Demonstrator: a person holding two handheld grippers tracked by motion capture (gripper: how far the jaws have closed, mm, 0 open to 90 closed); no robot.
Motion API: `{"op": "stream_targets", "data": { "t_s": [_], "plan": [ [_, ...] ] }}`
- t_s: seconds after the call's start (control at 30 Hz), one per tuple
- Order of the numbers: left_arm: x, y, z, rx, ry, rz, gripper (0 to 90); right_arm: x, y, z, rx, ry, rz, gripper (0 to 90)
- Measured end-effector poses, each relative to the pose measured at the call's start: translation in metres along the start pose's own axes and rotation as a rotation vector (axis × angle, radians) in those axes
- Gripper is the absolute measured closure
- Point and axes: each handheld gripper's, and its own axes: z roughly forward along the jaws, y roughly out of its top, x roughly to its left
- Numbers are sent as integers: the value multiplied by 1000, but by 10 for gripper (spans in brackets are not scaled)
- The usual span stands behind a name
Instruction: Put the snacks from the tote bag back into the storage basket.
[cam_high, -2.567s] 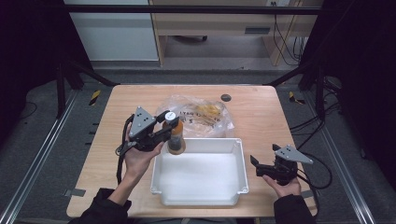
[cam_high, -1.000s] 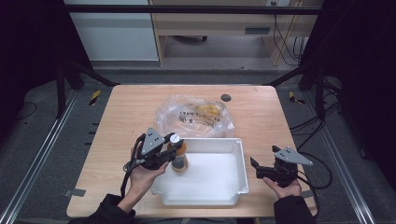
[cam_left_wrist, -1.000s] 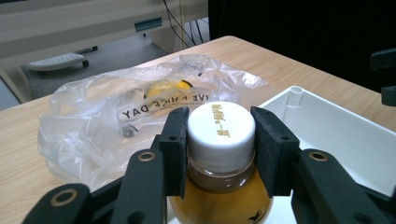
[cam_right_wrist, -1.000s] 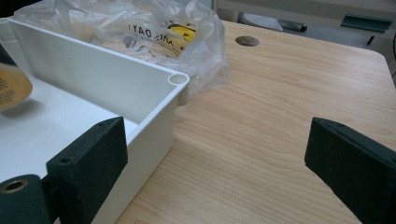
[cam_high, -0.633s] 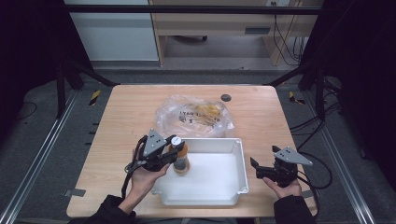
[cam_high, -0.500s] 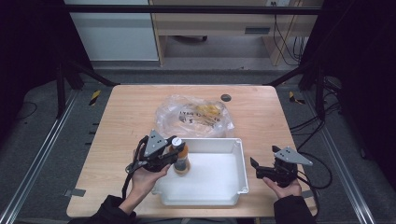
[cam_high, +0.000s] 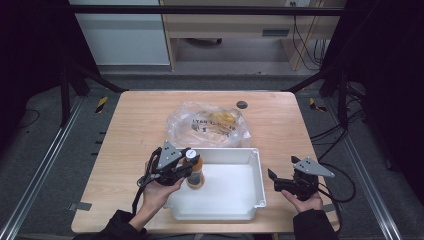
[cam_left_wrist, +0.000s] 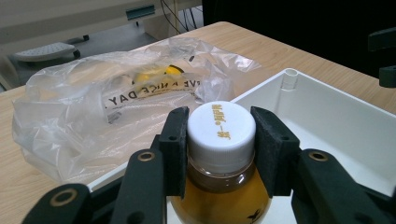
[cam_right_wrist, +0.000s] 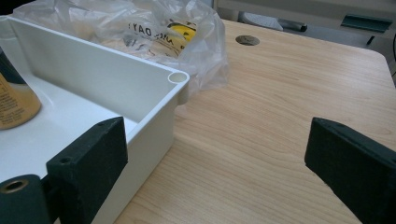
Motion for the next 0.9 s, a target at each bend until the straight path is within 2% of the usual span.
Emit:
{"op": "stream_targets", "data": {
  "t_s": [0.13,0.37,0.43,0.57,0.9],
  "plan": [
    [-1,-1,1,-6,-2,8,588,0,0,0,1,-2,-1,61],
    [0,-3,1,-23,-8,-4,578,0,0,1,6,-2,-4,61],
    [0,-3,1,-35,-8,-6,513,1,0,1,6,-3,-2,61],
    [2,-2,-2,-56,-6,-9,449,1,0,1,5,-1,-1,61],
    [9,0,-15,-77,-50,-7,375,1,0,1,7,-3,-2,61]
  ]
}}
